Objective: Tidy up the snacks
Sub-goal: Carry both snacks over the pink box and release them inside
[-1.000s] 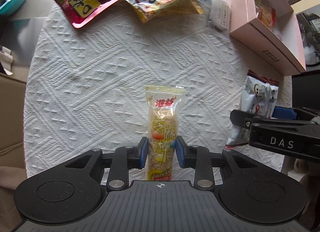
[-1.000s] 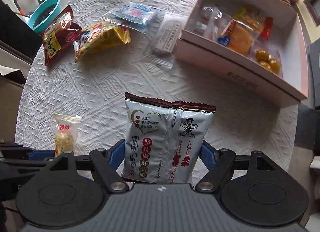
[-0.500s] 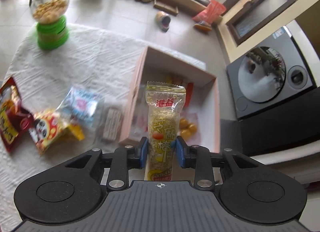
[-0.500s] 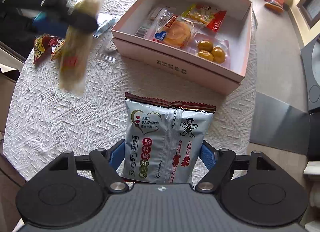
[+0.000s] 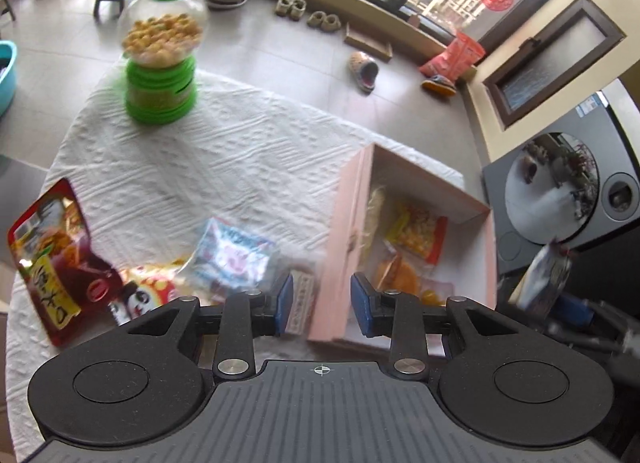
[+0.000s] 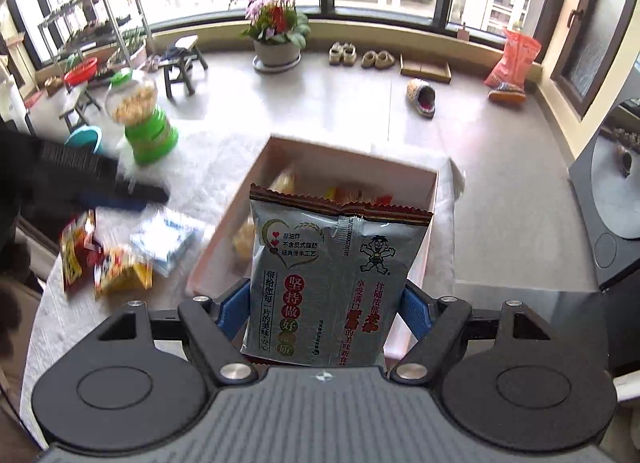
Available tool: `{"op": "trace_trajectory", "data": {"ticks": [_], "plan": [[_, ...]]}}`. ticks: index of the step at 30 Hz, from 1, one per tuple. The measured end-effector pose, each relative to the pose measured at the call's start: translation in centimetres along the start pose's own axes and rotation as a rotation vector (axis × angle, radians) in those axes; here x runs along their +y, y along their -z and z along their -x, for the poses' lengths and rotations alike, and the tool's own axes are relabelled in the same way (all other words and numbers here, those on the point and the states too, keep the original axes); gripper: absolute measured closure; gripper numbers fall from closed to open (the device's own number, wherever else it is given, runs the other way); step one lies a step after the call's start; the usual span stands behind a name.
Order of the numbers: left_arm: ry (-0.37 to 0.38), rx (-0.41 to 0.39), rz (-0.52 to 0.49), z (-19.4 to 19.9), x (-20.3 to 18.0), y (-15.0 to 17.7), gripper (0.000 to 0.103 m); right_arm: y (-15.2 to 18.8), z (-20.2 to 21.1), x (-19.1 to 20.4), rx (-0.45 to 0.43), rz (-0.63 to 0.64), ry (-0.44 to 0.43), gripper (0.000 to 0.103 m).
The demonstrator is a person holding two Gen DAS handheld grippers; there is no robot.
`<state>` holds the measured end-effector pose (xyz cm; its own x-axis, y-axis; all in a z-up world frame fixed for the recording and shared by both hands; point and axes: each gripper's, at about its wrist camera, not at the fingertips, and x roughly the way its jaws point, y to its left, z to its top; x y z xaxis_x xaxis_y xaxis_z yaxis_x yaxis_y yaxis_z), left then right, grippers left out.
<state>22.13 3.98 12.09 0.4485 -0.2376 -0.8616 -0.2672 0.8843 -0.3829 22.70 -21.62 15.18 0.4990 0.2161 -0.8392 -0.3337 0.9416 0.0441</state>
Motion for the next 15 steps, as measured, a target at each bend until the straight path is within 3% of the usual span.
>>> {"op": "trace_trajectory", "data": {"ticks": [2, 5, 9, 11, 15], "plan": [[-0.010, 0.040, 0.015, -0.6, 1.9, 1.1, 0.067, -2.1, -1.9, -0.2, 0.007, -0.017, -0.012, 0.025], [0.019, 0.090, -0.010, -1.5, 3.4, 1.9, 0.067, -3.8, -5.1, -0.4, 0.093, -0.052, 0.010, 0.025], [0.066, 0.116, -0.116, -3.2, 3.0, 0.7, 0.067, -3.9, -7.0, -0.6, 0.095, -0.096, -0.067, 0.025], [0.039, 0.112, -0.175, -4.4, 2.1, -0.6, 0.067, -4.1, -8.5, -0.6, 0.114, -0.118, -0.090, 0.025], [0.029, 0.096, -0.188, -6.2, 1.2, -3.4, 0.067, -3.2, -13.6, 0.8, 0.235, 0.001, 0.027, 0.025]]}}
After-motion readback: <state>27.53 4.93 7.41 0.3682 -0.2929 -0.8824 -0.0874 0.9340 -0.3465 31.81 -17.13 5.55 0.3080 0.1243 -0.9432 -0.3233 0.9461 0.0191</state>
